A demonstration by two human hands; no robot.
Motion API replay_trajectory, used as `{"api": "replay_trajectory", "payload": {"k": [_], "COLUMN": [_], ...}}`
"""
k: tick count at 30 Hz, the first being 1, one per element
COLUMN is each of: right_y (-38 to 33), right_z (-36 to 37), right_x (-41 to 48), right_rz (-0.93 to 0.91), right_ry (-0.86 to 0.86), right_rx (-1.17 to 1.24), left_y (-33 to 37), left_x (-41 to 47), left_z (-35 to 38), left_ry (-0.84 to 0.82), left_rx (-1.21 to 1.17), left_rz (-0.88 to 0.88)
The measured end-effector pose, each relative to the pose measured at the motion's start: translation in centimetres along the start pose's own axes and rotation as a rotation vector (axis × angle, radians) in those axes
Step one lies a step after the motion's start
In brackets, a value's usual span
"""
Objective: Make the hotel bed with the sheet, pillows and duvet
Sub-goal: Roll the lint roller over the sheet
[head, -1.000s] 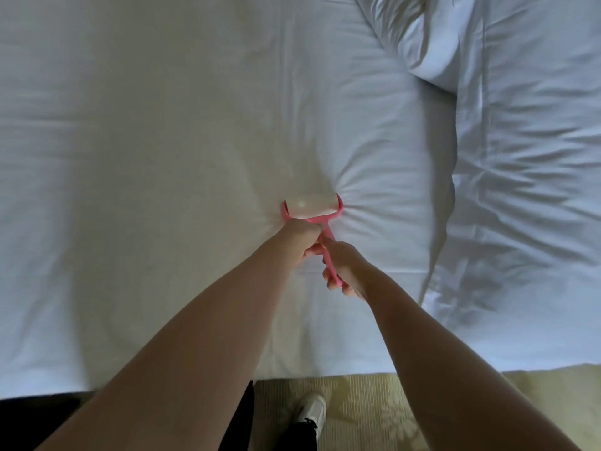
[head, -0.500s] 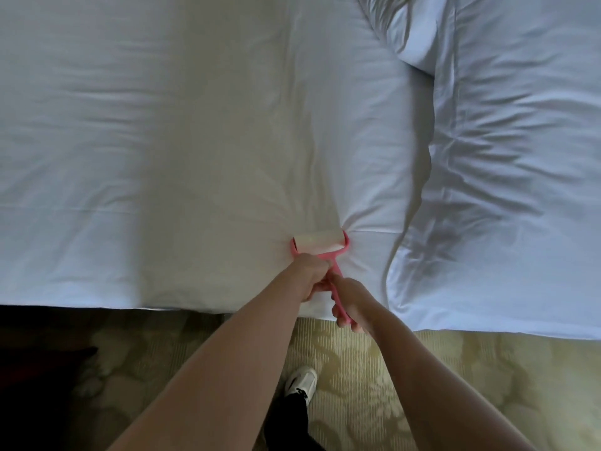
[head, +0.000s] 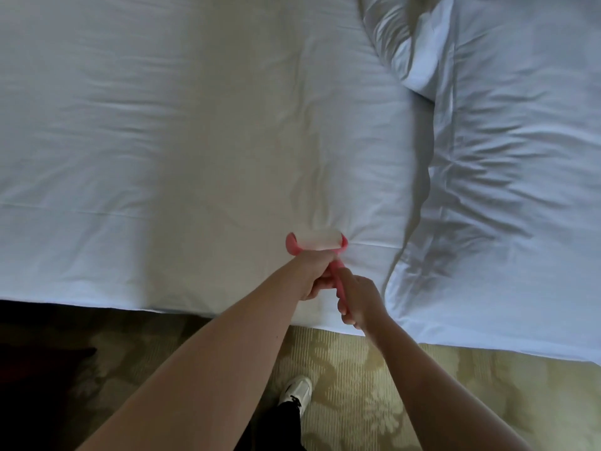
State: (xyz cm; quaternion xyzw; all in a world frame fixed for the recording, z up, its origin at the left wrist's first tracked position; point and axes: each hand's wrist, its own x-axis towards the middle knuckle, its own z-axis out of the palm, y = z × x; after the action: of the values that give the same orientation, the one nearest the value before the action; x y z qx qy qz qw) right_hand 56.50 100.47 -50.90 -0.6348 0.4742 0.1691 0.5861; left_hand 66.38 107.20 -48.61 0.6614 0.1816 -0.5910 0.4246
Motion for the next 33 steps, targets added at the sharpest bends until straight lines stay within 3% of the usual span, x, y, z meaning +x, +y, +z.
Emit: {"api": "replay_trajectory", "payload": {"k": [11, 16, 33], "right_y": [-7.3, -11.8, -25.9], "right_z": [10.6, 16.6, 25.7], "right_x": [2.8, 4.5, 14.8], "right_rz": [-0.096, -0.032, 0.121], "right_ry": [-0.185, -0.261, -0.129], "right_rx": [-0.194, -0.318, -0.250], "left_y": [2.3, 3.5, 16.9], "left_x": [2.0, 3.1, 9.8], "left_z": [-11.6, -18.6, -32.6], "left_ry": [0.164, 0.215, 0.110], "left_rx": [-0.090, -0.125, 0.085], "left_rz": [-0.020, 0.016, 0.024]}}
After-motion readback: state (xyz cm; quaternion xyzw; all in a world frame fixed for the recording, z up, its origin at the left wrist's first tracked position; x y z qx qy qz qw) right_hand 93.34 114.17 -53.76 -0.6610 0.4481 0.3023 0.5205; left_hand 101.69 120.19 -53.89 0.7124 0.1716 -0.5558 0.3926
